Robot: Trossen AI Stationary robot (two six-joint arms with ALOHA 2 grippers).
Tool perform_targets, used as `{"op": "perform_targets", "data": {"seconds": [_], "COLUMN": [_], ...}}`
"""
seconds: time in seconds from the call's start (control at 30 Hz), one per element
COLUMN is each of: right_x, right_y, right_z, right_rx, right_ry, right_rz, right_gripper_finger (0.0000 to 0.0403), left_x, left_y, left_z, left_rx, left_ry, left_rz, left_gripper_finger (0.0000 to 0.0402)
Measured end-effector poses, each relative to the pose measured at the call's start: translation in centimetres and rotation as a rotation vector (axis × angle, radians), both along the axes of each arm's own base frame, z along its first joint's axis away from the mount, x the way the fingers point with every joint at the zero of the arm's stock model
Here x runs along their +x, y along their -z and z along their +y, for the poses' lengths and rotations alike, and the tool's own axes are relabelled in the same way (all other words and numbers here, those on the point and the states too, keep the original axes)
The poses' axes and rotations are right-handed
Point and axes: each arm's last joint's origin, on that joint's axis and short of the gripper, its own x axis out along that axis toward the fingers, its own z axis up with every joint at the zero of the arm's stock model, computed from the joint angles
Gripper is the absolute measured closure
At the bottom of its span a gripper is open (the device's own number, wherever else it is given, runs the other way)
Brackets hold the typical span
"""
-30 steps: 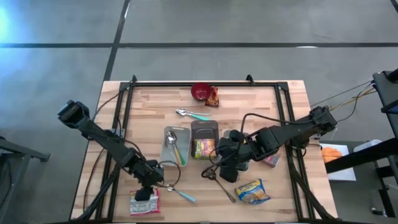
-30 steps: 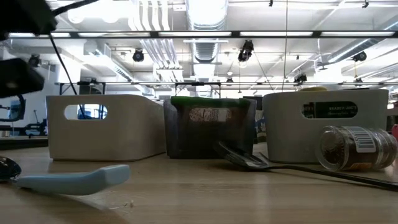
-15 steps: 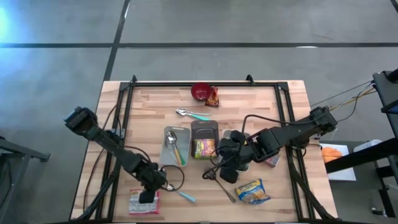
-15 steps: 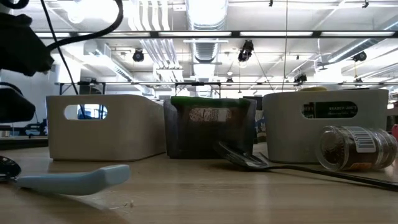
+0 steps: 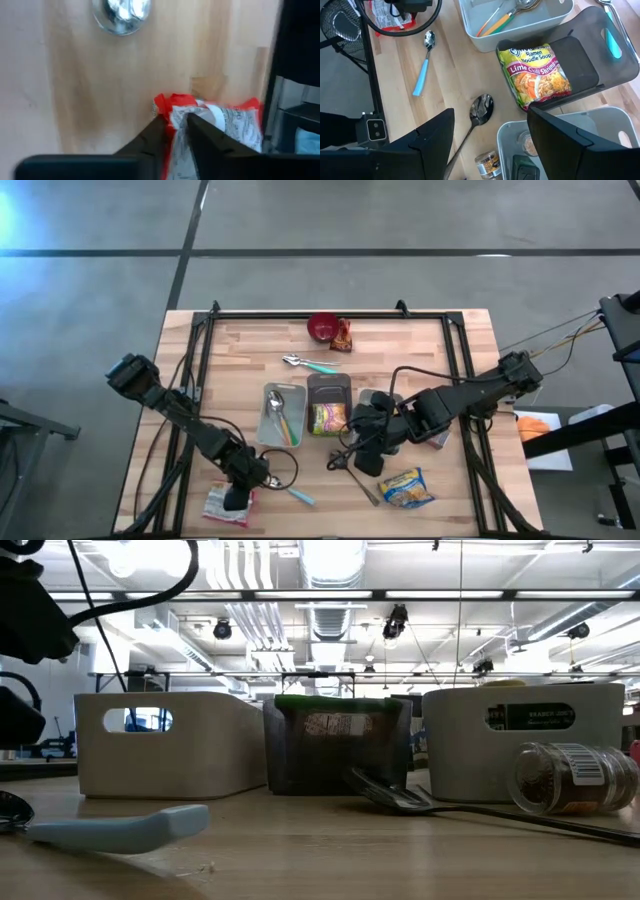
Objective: Pick & Place Food Item
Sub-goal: Put the red noodle pack into the black bin
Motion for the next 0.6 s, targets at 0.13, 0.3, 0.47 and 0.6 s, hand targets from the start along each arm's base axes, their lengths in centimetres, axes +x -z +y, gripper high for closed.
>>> {"op": "perform_targets", "data": {"seconds": [0.13,0.3,0.47,0.6], "right_x": [0.0,-0.1,-0.1,-0.1], "right_y": [0.0,0.1,0.1,0.0], "right_z": [0.0,0.1,0.3,0.5], "right_rx": [-0.002,-0.001,0.020,0.071], "right_ry": [-0.002,-0.003,0.023,0.082], "right_rz": [0.003,0.004,0.003,-0.011], "right_gripper_finger": [0.0154,0.0154,0.0154,0.0154], "left_x": [-0.1,-0.2,-0.4,-0.7], "left_y": [0.1,-0.1,-1.4,-3.6], "left_z": [0.0,0.0,0.1,0.5], "left_rx": [-0.001,-0.036,-0.071,-0.110], "left_ry": [-0.001,0.008,-0.021,-0.078], "left_rz": [0.012,0.037,0.013,-0.052], "left_gripper_finger": [0.0382,0.0396,0.0401,0.0401]}}
